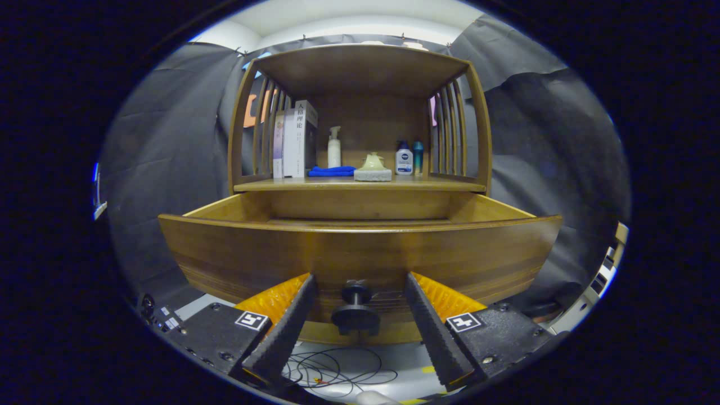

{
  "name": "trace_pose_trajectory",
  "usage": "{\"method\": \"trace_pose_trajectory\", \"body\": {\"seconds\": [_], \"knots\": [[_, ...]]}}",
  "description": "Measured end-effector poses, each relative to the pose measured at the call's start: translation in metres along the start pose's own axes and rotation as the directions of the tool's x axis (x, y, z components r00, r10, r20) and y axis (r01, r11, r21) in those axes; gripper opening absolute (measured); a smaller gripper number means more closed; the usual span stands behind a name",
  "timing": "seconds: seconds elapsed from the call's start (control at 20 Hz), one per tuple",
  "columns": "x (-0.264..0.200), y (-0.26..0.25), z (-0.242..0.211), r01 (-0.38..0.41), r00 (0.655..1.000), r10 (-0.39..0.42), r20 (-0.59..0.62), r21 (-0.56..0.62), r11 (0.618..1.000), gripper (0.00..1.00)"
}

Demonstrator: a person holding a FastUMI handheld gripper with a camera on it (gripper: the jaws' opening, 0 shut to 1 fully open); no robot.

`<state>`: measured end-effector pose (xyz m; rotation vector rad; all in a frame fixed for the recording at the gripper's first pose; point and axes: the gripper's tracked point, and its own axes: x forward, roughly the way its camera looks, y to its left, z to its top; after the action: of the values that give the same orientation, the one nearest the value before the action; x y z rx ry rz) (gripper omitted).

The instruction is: Pull open the drawer, take out the items inside it, and place them on the countertop above the cabinet.

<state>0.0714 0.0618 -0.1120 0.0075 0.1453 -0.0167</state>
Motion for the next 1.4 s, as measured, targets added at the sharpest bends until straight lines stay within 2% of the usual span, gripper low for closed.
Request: {"method": "trace_pose_trajectory", "body": {"seconds": [0.65,1.4], "knots": [[0.003,0.002,0.001,0.002,1.000,-0.002,-0.012,0.013,1.000,1.00],[0.065,0.009,0.025,0.014,1.000,-0.014,0.016,0.031,0.999,0.99]]}}
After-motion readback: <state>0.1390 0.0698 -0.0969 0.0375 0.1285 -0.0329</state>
